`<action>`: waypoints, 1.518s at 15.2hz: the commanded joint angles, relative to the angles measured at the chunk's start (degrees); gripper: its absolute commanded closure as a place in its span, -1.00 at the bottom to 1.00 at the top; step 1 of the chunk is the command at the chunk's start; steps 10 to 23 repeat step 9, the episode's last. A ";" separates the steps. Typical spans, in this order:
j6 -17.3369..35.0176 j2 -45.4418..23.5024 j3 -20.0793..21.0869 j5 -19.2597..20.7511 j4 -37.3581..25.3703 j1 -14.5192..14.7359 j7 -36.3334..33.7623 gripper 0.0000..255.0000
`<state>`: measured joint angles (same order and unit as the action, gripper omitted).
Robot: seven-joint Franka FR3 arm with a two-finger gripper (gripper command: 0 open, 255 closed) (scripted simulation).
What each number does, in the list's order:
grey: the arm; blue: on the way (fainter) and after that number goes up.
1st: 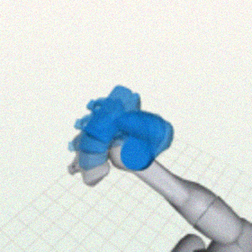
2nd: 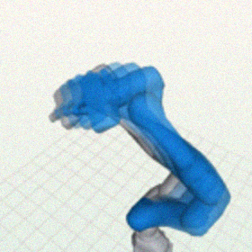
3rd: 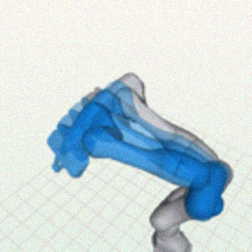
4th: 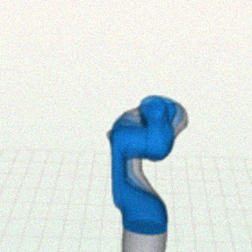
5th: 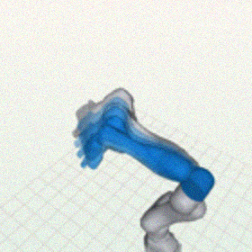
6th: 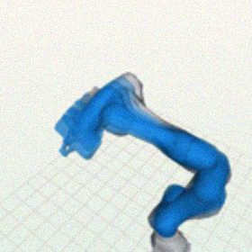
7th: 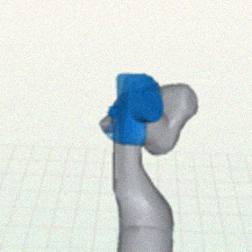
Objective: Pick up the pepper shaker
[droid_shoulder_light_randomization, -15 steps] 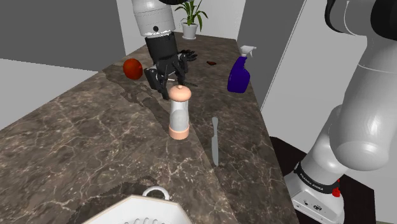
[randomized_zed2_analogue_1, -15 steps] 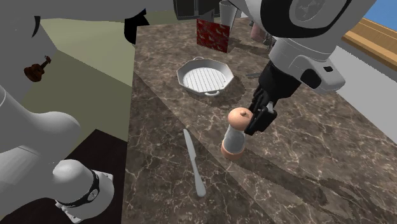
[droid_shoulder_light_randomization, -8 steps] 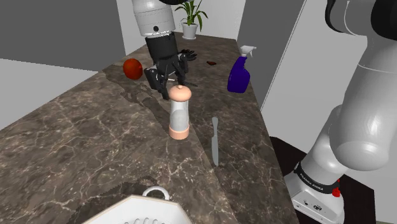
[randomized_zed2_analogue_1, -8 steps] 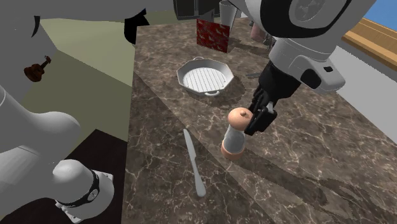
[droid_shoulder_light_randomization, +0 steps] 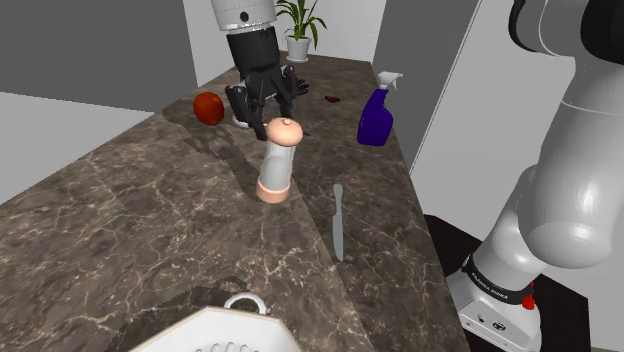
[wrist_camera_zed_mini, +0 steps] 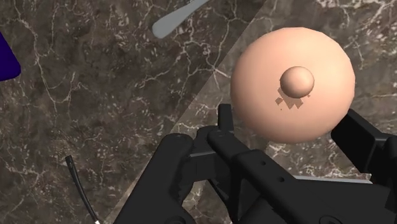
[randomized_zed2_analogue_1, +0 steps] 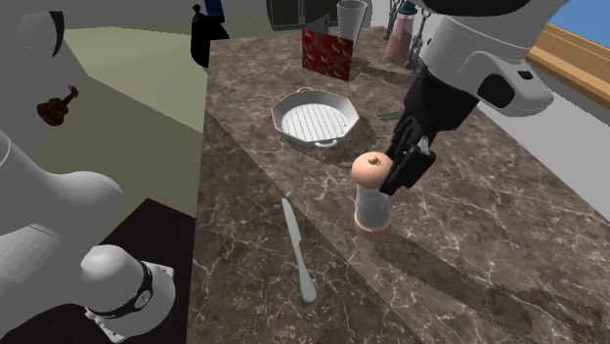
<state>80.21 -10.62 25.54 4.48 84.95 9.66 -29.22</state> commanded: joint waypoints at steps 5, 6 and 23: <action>-5.35 -1.51 0.21 0.57 -6.70 0.68 -0.36 1.00; -6.25 -1.80 0.25 0.69 -7.87 0.81 -0.42 1.00; -7.30 -2.16 0.28 0.84 -9.25 0.97 -0.50 1.00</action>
